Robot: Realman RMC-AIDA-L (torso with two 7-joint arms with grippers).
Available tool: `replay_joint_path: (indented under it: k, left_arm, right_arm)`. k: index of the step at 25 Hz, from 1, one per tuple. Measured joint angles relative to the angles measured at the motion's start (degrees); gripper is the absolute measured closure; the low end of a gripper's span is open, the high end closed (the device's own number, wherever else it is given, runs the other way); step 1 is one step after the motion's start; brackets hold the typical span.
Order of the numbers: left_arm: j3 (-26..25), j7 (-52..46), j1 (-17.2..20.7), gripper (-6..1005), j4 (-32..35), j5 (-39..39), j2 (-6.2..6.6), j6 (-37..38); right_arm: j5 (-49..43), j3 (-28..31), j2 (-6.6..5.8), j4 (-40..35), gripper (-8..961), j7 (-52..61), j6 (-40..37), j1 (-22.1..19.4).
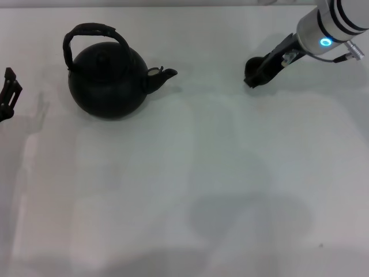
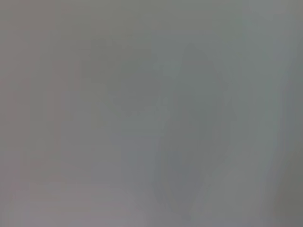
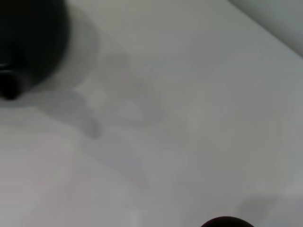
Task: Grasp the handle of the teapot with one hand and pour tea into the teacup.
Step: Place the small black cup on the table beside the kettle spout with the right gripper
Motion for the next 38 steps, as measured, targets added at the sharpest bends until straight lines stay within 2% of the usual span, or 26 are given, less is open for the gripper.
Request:
replay_joint_path:
  k: [7, 15, 19, 31, 38]
  left_arm:
    - [-0.05, 0.0, -0.07, 112, 0.0, 0.0, 0.0, 0.0]
    - [-0.03, 0.0, -0.04, 111, 0.11, 0.0, 0.0, -0.04]
    - [-0.11, 0.0, -0.08, 112, 0.31, -0.1, 0.0, -0.4]
    - [-0.13, 0.0, -0.68, 112, 0.49, -0.39, 0.05, -0.53]
    - [-0.13, 0.01, -1.27, 112, 0.55, -0.44, 0.11, -0.55]
  right_arm:
    - [1.24, -2.84, 0.82, -4.73, 229, -0.77, -7.1, -1.22]
    - [8.94, -16.16, 1.17, -10.23, 230, -0.84, -6.32, -2.02]
    - [11.43, -20.22, 1.29, -11.23, 230, -0.85, -4.15, -2.1]
    - [13.65, -25.81, 1.42, -12.66, 230, -1.08, -1.15, -2.9]
    - [13.72, -26.86, 1.41, -12.77, 229, -1.51, -0.89, -3.04]
